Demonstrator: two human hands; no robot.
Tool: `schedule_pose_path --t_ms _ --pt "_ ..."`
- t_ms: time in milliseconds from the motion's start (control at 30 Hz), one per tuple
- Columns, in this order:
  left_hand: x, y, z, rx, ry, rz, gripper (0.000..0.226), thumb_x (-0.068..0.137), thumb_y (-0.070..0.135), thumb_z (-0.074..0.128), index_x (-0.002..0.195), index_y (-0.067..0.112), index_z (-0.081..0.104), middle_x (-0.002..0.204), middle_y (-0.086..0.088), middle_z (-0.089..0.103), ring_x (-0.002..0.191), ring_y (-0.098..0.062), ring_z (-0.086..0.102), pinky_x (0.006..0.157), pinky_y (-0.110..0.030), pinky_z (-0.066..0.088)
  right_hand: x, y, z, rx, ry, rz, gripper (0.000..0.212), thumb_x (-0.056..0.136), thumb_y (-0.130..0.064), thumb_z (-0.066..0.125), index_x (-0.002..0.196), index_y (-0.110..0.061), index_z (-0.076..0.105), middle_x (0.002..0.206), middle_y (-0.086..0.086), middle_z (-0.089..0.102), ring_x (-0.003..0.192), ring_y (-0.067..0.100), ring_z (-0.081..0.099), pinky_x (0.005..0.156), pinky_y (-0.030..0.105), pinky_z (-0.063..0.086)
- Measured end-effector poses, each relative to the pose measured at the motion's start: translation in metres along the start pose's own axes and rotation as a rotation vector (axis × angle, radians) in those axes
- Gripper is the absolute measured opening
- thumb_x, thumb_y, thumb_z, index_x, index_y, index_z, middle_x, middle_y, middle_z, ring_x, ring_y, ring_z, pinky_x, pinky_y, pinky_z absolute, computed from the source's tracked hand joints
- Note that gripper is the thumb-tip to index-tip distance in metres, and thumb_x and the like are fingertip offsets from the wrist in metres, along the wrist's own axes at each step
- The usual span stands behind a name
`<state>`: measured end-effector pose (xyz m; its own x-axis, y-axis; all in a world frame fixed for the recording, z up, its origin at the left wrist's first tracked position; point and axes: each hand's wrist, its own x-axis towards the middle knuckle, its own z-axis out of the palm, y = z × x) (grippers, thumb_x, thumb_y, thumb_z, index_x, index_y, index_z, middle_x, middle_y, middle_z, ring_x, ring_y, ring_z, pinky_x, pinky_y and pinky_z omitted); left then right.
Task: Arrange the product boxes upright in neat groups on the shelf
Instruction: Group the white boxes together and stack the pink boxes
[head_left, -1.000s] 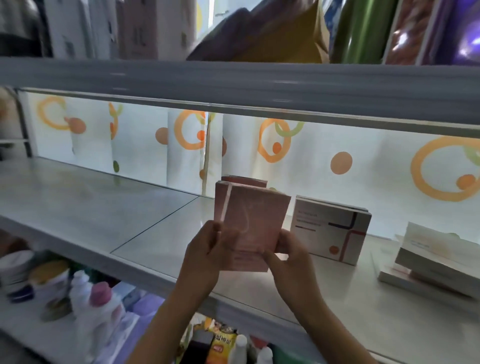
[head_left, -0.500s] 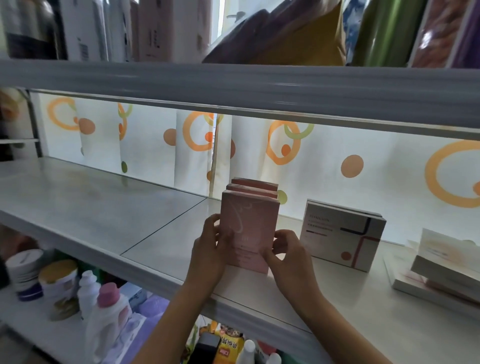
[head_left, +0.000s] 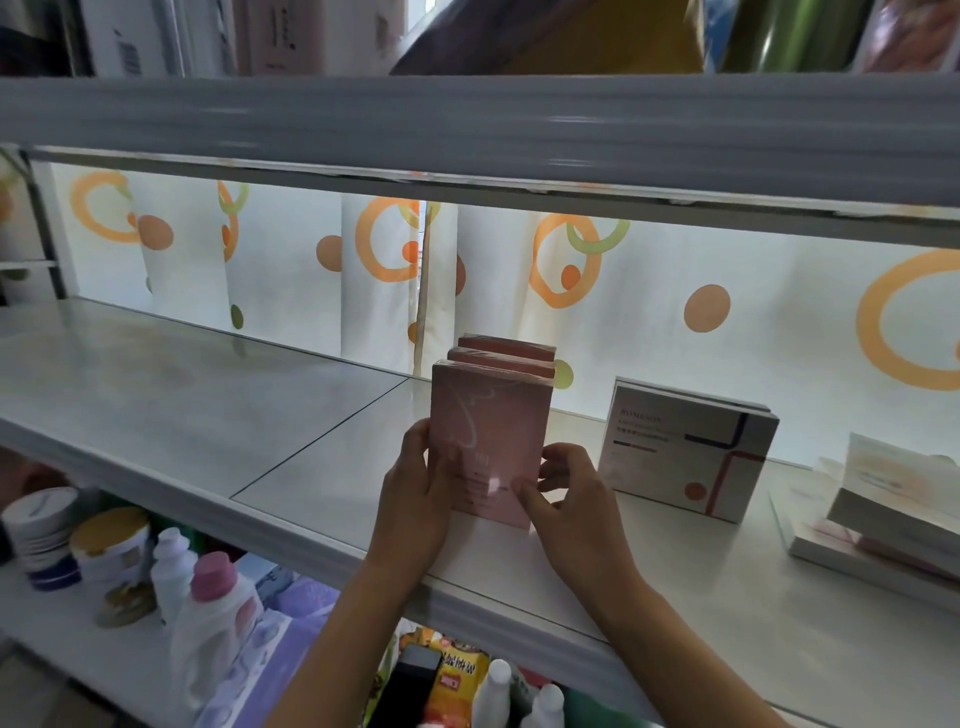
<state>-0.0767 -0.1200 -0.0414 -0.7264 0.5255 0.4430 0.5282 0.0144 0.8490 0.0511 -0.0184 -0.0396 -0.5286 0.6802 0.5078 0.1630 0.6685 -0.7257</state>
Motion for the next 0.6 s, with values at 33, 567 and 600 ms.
schedule_pose_path --t_ms 33,567,600 --pt "-0.0004 0.0005 0.0002 0.002 0.000 0.000 0.035 0.100 0.040 0.039 0.132 0.026 0.041 0.102 0.019 0.054 0.079 0.006 0.053 0.067 0.000 0.035 -0.0003 0.0004 0.0000 -0.006 0.000 -0.003 0.036 0.086 -0.029 0.072 0.111 -0.034 0.047 0.094 -0.027 0.056 0.085 -0.004 0.060 0.072 0.013 0.050" --pt "-0.0058 0.0084 0.0000 0.108 -0.009 -0.026 0.037 0.100 0.041 0.036 0.131 0.023 0.043 0.113 0.009 0.057 0.088 -0.005 0.056 0.080 -0.007 0.038 -0.0054 -0.0061 -0.0038 -0.047 0.001 0.037 0.041 0.086 -0.034 0.071 0.120 -0.027 0.050 0.106 -0.017 0.056 0.090 0.000 0.057 0.078 0.013 0.049" --pt "-0.0067 0.0074 0.0000 0.139 -0.006 -0.022 0.039 0.099 0.041 0.036 0.133 0.022 0.042 0.119 0.006 0.058 0.095 -0.011 0.059 0.086 -0.014 0.041 -0.0061 -0.0067 -0.0049 -0.054 0.001 0.038 0.046 0.085 -0.034 0.073 0.123 -0.026 0.050 0.110 -0.016 0.055 0.094 0.002 0.057 0.083 0.019 0.052"
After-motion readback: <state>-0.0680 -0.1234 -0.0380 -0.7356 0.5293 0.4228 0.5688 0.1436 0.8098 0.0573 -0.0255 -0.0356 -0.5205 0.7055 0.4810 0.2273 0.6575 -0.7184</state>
